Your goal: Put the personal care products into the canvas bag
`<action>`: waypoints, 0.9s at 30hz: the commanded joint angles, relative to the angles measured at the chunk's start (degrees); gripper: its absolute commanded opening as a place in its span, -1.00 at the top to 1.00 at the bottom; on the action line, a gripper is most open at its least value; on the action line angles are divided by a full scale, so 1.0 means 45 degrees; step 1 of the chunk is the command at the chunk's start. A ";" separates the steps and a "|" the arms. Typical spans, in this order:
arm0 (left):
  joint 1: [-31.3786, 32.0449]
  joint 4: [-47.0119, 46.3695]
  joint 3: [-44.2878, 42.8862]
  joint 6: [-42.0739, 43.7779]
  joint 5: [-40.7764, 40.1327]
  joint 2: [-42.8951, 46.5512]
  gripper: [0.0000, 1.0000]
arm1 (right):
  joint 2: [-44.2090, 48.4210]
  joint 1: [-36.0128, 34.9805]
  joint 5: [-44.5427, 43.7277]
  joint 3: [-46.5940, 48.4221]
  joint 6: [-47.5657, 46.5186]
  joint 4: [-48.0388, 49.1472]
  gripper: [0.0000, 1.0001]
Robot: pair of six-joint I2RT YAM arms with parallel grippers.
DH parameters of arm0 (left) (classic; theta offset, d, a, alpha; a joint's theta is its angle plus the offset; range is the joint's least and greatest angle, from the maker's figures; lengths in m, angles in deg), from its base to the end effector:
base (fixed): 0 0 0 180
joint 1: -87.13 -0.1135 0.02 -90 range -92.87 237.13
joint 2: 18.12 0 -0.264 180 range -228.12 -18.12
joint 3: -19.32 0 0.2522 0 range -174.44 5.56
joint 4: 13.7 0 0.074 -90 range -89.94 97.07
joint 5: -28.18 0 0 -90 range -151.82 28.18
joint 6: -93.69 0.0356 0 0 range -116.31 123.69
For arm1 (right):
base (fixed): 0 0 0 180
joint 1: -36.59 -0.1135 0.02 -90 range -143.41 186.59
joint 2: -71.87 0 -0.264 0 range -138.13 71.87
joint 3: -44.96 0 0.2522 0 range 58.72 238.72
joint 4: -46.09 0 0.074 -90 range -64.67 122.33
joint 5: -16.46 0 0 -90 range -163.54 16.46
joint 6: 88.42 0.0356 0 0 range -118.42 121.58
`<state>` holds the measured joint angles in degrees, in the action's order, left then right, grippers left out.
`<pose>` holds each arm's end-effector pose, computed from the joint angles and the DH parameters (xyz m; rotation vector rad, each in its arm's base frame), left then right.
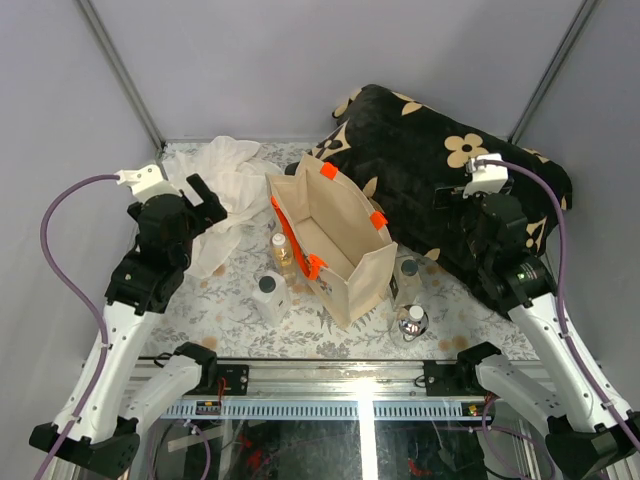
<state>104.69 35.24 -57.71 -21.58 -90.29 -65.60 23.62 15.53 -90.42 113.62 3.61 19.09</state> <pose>0.1579 -0.0322 0.3975 -0.4530 1.8114 -0.0412 0.1791 0.0579 0.3860 -0.0582 1.6801 0.0549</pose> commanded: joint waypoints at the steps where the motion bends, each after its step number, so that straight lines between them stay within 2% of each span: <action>1: -0.0066 -0.0787 0.0491 0.0544 0.0459 0.0279 -0.99 | 0.0166 -0.0014 -0.0258 0.0939 0.0272 -0.0397 -0.99; 3: -0.0046 -0.1116 0.0915 0.1540 0.1585 0.0312 -0.99 | 0.0031 -0.0023 -0.0508 0.1157 0.0566 -0.0848 -0.98; 6: -0.0058 -0.0805 0.0787 0.1929 0.3344 -0.0191 -1.00 | -0.0569 -0.0011 -0.0765 0.1911 0.1028 -0.2060 -0.99; 13: -0.0045 0.2321 -0.1286 0.2156 0.5482 -0.2821 -0.94 | -0.2373 -0.0009 -0.1068 0.4229 0.2043 -0.5093 -0.99; 16: -0.0040 0.2687 -0.1357 0.2007 0.6438 -0.3184 -1.00 | -0.2527 -0.0023 -0.0553 0.4408 0.2354 -0.5328 -0.99; 23: -0.0027 0.3407 -0.1520 0.1697 0.9147 -0.4307 -0.99 | -0.2610 -0.0025 -0.0182 0.4120 0.2456 -0.5194 -0.99; 27: 0.0302 0.2806 -0.0977 0.1289 0.9290 -0.4658 -0.99 | -0.2657 -0.0018 -0.0215 0.4030 0.2321 -0.5136 -0.99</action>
<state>104.95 48.12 -62.89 -14.11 -53.62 -85.43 11.73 15.53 -92.17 130.64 14.07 -4.71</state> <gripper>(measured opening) 0.996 0.993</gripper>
